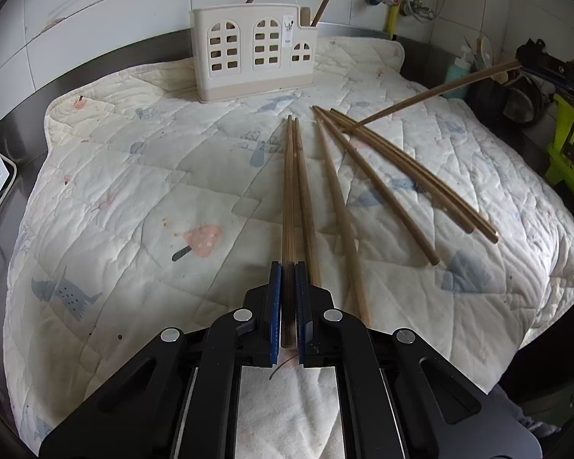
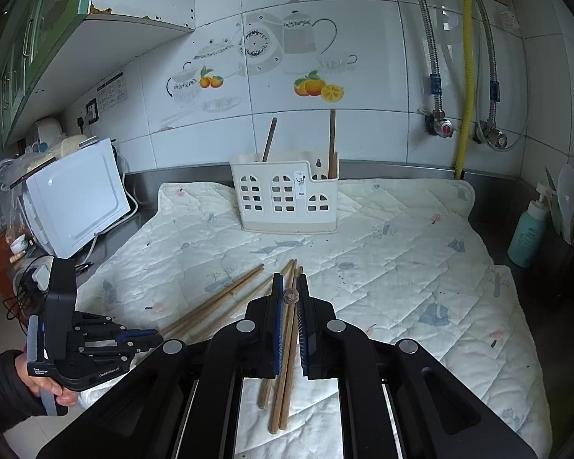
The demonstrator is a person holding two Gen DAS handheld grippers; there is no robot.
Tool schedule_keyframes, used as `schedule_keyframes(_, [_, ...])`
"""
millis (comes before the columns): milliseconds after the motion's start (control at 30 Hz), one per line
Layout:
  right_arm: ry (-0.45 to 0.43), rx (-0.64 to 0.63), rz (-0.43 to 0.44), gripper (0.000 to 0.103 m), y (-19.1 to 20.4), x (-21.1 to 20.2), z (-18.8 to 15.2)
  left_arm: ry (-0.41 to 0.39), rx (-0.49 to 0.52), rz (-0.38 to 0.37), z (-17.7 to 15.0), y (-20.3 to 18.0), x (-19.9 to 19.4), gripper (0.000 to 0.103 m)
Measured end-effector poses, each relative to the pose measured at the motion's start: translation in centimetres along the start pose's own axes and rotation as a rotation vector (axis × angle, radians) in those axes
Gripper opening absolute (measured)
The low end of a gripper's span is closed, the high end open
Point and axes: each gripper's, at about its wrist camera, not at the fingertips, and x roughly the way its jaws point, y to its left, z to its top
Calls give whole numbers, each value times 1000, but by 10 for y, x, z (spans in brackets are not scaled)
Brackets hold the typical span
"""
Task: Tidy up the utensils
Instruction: 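Lift the held chopsticks in both tools over the white holder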
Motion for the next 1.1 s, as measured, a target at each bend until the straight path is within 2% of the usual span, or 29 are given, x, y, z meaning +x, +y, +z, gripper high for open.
schedule_keyframes(133, [-14,0,1,7,0,-5,3,-63,-39,-10,6,3,-12,5])
schedule_keyframes(333, [-36,2,11,7,-1,-9,11,-154,-46,-10,24,2,-34,5])
schedule_keyframes(667, [-54,-71,42,7,8,-5,49,-192,-70,4,44,11,-41,5])
schedule_keyframes(1100, [-82,-152,62,7,18,3,101,-295,-76,-8,81,19,-71,5])
